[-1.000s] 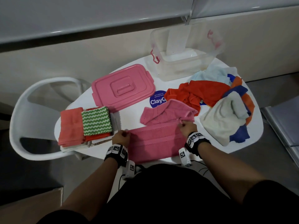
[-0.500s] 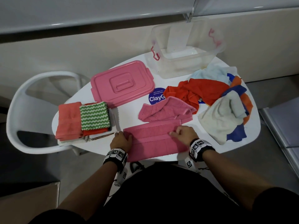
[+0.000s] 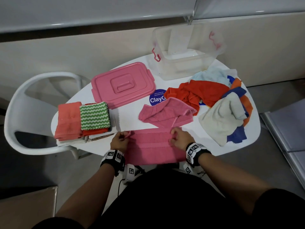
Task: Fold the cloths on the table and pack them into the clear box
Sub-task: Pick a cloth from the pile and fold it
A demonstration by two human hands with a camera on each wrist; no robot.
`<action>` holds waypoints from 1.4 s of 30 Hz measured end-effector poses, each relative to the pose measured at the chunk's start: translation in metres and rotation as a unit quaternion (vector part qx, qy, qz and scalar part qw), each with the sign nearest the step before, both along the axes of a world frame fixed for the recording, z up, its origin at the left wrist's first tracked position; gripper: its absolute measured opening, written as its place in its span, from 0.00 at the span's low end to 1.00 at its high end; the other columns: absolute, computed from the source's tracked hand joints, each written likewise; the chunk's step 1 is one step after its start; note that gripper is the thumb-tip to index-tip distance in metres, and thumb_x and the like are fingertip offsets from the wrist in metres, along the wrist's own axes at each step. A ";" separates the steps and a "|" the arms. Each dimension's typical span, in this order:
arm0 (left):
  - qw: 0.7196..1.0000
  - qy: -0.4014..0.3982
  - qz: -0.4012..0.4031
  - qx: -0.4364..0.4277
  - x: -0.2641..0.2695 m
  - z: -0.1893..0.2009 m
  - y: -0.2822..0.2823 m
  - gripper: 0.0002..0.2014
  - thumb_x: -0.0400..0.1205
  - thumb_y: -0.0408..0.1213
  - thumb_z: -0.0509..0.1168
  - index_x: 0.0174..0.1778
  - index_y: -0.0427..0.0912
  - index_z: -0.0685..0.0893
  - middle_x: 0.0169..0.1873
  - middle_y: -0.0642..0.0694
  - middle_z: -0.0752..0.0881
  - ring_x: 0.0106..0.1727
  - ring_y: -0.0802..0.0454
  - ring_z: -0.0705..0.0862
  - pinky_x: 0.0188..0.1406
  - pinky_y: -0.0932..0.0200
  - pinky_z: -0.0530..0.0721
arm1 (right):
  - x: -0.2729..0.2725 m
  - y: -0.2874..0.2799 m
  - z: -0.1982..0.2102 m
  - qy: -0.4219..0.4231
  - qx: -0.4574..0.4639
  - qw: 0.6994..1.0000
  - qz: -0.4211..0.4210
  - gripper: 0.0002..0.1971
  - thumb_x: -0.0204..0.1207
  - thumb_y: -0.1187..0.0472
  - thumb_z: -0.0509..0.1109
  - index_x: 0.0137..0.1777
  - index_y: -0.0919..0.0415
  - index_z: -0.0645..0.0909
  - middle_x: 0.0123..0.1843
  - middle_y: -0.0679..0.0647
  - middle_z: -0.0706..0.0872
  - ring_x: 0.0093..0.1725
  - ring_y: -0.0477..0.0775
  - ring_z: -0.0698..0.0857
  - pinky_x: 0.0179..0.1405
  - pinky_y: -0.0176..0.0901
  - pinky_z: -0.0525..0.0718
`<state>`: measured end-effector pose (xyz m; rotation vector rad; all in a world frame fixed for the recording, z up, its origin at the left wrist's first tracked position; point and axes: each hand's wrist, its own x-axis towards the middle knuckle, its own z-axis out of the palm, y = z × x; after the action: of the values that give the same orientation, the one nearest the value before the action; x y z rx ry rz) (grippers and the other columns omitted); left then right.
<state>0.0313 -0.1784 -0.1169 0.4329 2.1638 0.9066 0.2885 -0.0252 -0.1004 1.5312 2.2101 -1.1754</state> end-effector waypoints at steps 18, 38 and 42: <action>0.979 0.052 -0.148 -0.127 0.004 0.000 -0.005 0.17 0.82 0.45 0.66 0.58 0.36 0.74 0.47 0.38 0.84 0.54 0.34 0.85 0.46 0.51 0.76 | -0.020 -0.027 0.004 0.107 -0.063 0.990 -0.072 0.10 0.82 0.68 0.66 0.58 0.57 0.84 0.49 0.50 0.87 0.26 0.36 0.81 0.33 0.36 0.81; 0.940 0.127 -0.308 0.080 0.008 0.002 0.038 0.18 0.78 0.41 0.69 0.63 0.44 0.82 0.56 0.46 0.79 0.43 0.50 0.82 0.44 0.58 0.81 | -0.061 -0.052 0.005 0.113 -0.193 0.957 -0.185 0.05 0.74 0.64 0.76 0.47 0.60 0.83 0.46 0.58 0.88 0.43 0.55 0.85 0.41 0.42 0.82; 0.874 0.140 -0.465 0.014 0.006 -0.002 0.067 0.19 0.74 0.47 0.72 0.60 0.46 0.85 0.55 0.47 0.82 0.55 0.45 0.81 0.57 0.50 0.81 | -0.057 -0.052 0.010 0.096 -0.159 0.969 -0.166 0.04 0.71 0.64 0.77 0.42 0.64 0.85 0.37 0.55 0.86 0.33 0.49 0.82 0.28 0.32 0.78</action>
<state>0.0368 -0.1112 -0.1189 1.5266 1.8130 0.3211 0.2313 -0.0773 -0.0904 1.7494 1.7908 -1.7460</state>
